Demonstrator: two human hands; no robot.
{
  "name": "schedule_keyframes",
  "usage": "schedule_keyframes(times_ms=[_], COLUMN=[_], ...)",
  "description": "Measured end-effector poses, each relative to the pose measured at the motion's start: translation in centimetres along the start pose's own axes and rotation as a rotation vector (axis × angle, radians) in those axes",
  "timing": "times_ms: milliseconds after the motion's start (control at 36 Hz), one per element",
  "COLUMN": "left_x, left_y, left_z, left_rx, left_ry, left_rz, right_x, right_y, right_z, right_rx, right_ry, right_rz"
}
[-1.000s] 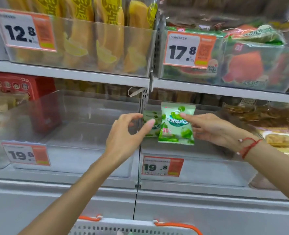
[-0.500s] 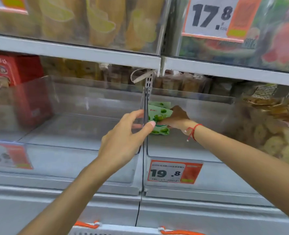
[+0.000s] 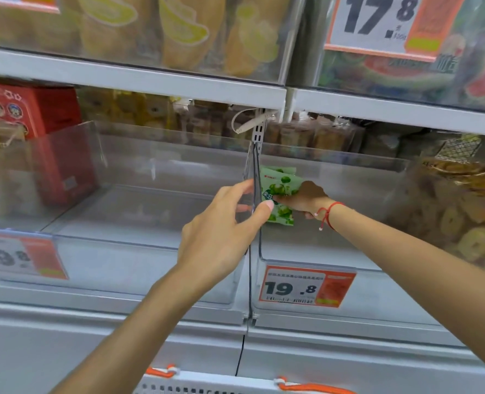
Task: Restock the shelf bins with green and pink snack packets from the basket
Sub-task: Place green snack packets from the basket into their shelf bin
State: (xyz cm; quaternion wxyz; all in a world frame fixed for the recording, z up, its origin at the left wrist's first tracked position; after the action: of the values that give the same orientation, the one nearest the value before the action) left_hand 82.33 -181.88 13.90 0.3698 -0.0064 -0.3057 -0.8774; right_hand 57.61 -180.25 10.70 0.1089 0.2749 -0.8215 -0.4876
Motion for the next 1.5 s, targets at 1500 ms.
schedule_keyframes(times_ms=[1500], left_x=[-16.1], left_y=[-6.3], left_z=[-11.8], left_rx=[0.104], left_ry=[0.164], left_rz=[0.03], right_x=[-25.6], right_y=[-10.3], right_z=[10.1], right_rx=[0.041], right_ry=[0.435], right_rz=[-0.225])
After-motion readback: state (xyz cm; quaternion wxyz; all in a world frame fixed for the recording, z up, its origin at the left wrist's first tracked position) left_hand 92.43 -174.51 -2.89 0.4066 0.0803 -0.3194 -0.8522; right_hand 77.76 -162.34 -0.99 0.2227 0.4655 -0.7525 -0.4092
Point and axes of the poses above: each hand's wrist, its own x-axis towards the middle knuckle, its own y-axis out of the back of the hand, z = x × y, the point moved 4 cm from there along x, towards the middle knuckle, and after that the axes turned 5 degrees about -x, right-handed, at the moved point
